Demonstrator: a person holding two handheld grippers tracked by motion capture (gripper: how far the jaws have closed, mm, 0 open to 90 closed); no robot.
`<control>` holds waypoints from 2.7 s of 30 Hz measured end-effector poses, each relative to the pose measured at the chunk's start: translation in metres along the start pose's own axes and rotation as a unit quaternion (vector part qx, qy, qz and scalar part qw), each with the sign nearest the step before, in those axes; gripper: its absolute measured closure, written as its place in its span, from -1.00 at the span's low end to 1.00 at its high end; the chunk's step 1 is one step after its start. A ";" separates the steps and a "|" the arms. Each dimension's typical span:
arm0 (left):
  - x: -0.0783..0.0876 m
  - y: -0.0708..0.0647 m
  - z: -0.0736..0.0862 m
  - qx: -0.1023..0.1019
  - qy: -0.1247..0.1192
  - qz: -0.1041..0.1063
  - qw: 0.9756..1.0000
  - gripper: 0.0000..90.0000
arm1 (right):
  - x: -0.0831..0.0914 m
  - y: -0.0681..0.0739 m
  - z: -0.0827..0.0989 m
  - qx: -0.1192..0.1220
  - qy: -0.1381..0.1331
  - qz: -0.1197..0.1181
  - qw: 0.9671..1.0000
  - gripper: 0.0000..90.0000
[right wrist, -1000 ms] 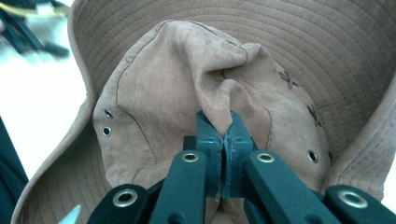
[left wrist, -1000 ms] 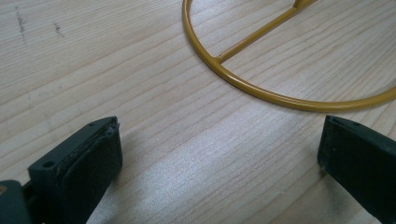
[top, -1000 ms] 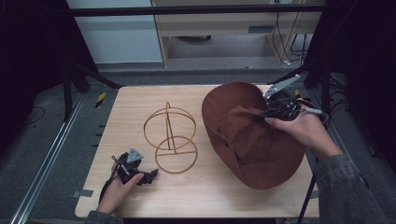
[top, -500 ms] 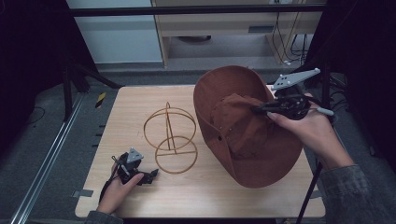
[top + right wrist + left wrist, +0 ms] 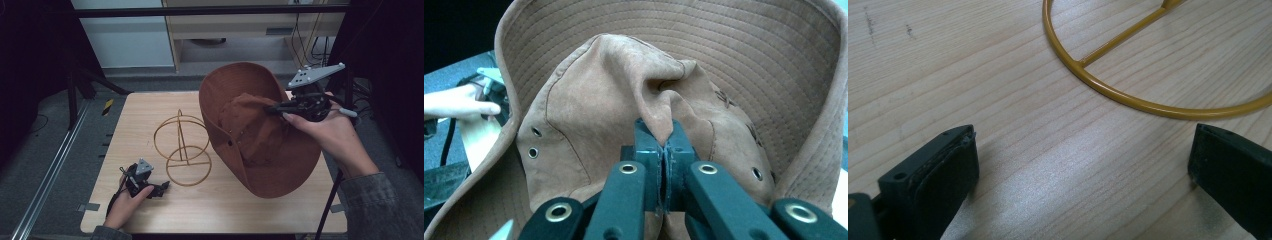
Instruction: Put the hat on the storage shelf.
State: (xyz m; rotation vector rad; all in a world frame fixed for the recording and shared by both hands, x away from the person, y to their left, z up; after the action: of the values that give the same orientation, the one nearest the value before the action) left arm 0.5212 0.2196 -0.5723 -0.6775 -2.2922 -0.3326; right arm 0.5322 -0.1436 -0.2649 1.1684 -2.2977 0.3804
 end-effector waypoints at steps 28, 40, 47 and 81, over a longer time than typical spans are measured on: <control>0.000 0.000 0.000 -0.001 0.001 0.000 1.000 -1.00 | -0.038 0.046 -0.094 0.032 -0.023 -0.032 0.999 0.95; 0.000 0.000 0.000 -0.002 0.003 0.002 1.000 -1.00 | -0.052 0.054 -0.108 0.034 -0.029 -0.040 0.998 0.95; 0.000 0.000 0.000 -0.002 0.003 0.002 1.000 -1.00 | -0.056 0.055 -0.109 0.032 -0.031 -0.045 0.998 0.95; 0.000 0.000 0.000 -0.001 0.002 0.003 1.000 -1.00 | -0.093 0.078 -0.128 0.031 -0.042 -0.076 0.996 0.95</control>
State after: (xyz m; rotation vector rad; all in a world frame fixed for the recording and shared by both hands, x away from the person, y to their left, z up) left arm 0.5211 0.2193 -0.5722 -0.6835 -2.2862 -0.3333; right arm 0.5560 0.0230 -0.2141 1.4046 -2.2642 0.3537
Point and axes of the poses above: each handheld gripper's, and its own axes: x roughly backward along the jaws, z roughly out of its underside, y roughly to its left, the point moved 9 cm from there along -x, roughly forward along the jaws, and after that the axes turned 2 degrees about -z, right-handed, at the moved point
